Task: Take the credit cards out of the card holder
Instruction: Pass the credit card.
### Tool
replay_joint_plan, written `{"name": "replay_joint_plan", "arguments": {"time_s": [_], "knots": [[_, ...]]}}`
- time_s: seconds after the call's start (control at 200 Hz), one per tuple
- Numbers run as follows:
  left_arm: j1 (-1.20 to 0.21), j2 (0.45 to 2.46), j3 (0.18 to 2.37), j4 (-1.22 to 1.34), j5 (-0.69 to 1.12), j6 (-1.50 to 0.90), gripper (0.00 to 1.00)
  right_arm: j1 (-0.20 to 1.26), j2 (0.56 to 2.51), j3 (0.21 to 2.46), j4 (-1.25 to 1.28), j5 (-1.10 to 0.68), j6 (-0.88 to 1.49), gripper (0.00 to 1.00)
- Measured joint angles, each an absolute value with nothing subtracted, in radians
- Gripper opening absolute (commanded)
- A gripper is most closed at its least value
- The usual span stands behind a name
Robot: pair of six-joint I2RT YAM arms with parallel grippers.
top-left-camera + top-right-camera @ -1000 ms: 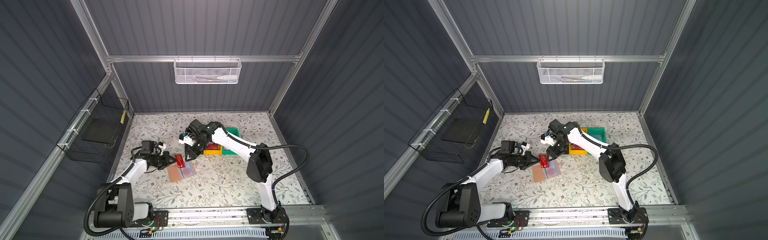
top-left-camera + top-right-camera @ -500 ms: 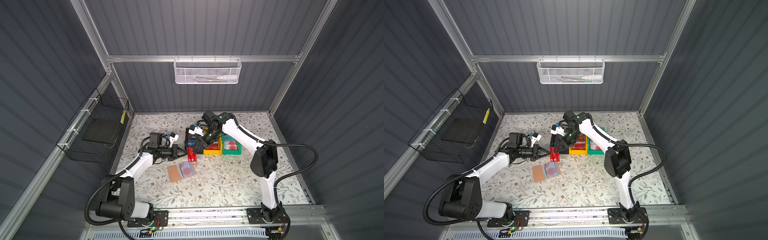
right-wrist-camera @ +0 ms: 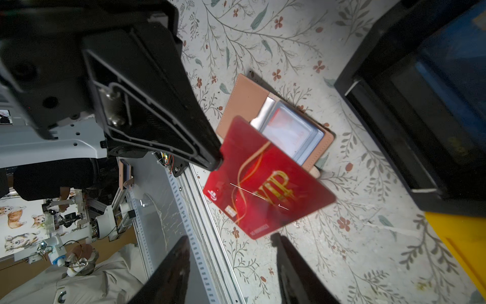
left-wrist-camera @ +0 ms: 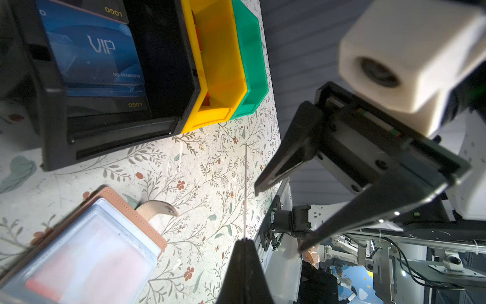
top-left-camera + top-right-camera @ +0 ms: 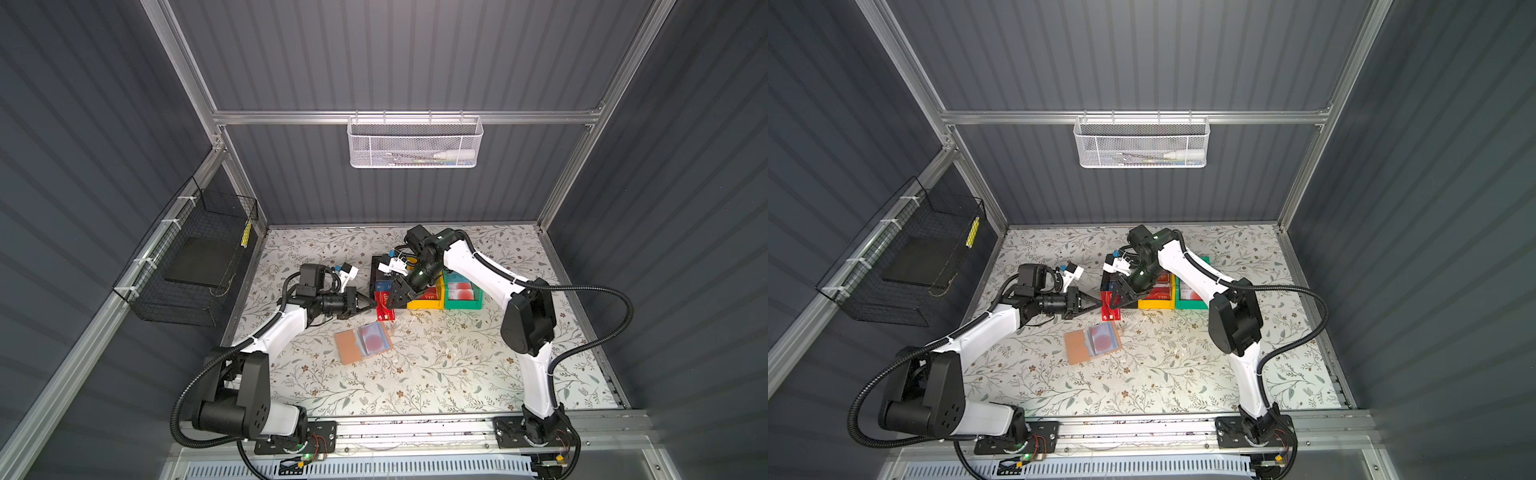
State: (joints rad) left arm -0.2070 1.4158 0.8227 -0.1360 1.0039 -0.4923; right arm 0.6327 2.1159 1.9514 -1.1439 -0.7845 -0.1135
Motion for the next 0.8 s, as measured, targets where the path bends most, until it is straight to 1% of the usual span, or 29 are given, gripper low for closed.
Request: {"name": "replay_joint_plan", "arguments": {"time_s": [0.23, 0.61, 0.695, 0.8], "knots": [[-0.207, 1.400, 0.815, -0.106, 1.019, -0.509, 0.00, 0.614, 2.116, 1.917, -1.105, -0.787, -0.086, 0.53], [-0.216, 1.400, 0.789, -0.033, 1.031, -0.554, 0.00, 0.615, 2.116, 1.908, -1.017, -0.871, -0.041, 0.50], [-0.216, 1.400, 0.788, -0.020, 1.034, -0.559, 0.00, 0.614, 2.116, 1.897, -0.999, -0.890, -0.031, 0.47], [-0.216, 1.400, 0.783, -0.015, 1.034, -0.562, 0.00, 0.611, 2.116, 1.890, -0.982, -0.904, -0.017, 0.40]]}}
